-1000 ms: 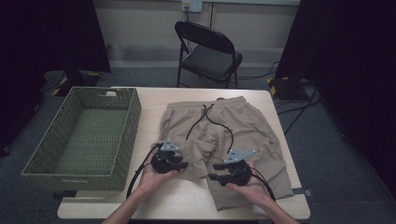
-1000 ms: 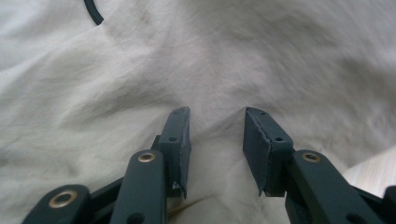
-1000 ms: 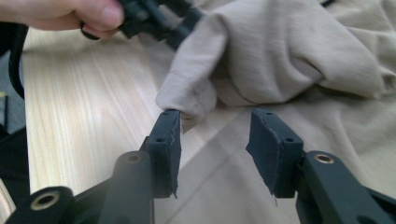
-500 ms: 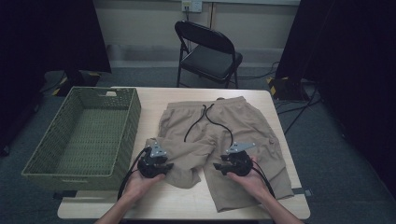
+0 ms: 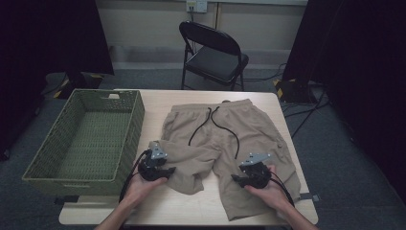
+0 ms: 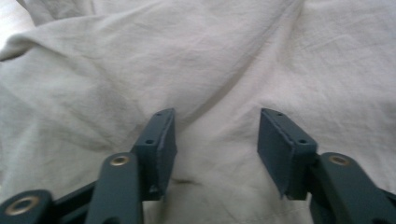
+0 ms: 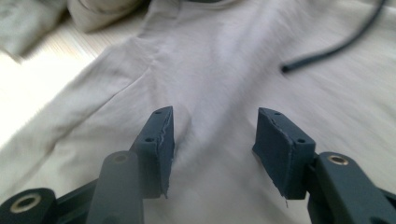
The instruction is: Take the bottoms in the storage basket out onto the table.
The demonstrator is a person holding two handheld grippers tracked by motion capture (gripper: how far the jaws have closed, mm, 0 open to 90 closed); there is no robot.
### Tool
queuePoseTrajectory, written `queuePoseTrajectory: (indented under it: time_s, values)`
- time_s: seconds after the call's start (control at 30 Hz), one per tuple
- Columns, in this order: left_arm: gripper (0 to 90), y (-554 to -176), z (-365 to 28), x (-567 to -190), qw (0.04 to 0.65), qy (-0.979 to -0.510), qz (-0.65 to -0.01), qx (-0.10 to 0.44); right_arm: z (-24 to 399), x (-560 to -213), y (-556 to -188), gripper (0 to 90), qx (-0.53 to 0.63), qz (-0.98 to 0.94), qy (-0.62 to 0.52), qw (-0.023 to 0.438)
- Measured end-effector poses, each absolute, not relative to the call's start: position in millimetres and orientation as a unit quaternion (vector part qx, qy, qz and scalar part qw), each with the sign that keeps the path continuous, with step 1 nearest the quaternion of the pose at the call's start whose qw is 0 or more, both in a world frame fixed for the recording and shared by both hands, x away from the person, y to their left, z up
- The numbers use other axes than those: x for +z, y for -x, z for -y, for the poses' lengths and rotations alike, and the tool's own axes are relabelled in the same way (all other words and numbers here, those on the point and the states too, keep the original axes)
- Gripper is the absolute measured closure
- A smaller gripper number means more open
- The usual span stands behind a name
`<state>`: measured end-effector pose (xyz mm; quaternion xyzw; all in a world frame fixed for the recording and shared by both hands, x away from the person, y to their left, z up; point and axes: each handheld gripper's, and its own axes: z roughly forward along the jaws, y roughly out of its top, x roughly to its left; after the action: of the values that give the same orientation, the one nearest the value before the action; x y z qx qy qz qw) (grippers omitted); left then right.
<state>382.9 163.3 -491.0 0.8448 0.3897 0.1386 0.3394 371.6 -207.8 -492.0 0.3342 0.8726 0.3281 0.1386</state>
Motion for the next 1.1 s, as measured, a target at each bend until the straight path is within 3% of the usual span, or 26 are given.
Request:
queuePoseTrajectory:
  time_s: [0.13,0.3,0.47,0.63,0.73,0.83,0.9,0.93,1.0,1.03,1.1]
  values:
    - [53.3,-373,-149,-474,0.392,-0.841,-0.353,0.120,212,-488,-364,46.7,0.314,-0.874,-0.335,0.158]
    - [58.8,-359,-121,-465,0.440,-0.845,-0.292,0.087,190,-475,-364,48.1,0.377,-0.856,-0.320,0.151]
    - [48.1,-357,-103,-473,0.429,-0.858,-0.274,0.069,168,-473,-367,48.2,0.387,-0.859,-0.302,0.146]
    - [47.4,-357,-95,-481,0.414,-0.869,-0.265,0.049,162,-474,-377,49.3,0.387,-0.853,-0.315,0.151]
    - [44.6,-352,-89,-475,0.438,-0.863,-0.250,0.034,161,-474,-386,50.5,0.385,-0.848,-0.327,0.159]
    - [43.6,-349,-83,-481,0.406,-0.877,-0.250,0.054,158,-476,-396,51.2,0.385,-0.843,-0.339,0.163]
    - [57.4,-349,-83,-487,0.384,-0.882,-0.262,0.076,157,-477,-402,51.1,0.388,-0.840,-0.342,0.167]
    - [69.1,-350,-84,-489,0.381,-0.883,-0.266,0.072,157,-476,-404,50.9,0.390,-0.838,-0.345,0.167]
    - [83.5,-353,-90,-486,0.396,-0.877,-0.267,0.053,158,-475,-405,50.3,0.393,-0.835,-0.347,0.168]
    - [88.5,-353,-93,-482,0.415,-0.870,-0.265,0.037,158,-474,-404,50.1,0.394,-0.834,-0.347,0.169]
    - [89.5,-351,-99,-469,0.447,-0.858,-0.253,0.006,161,-472,-404,48.7,0.399,-0.831,-0.349,0.170]
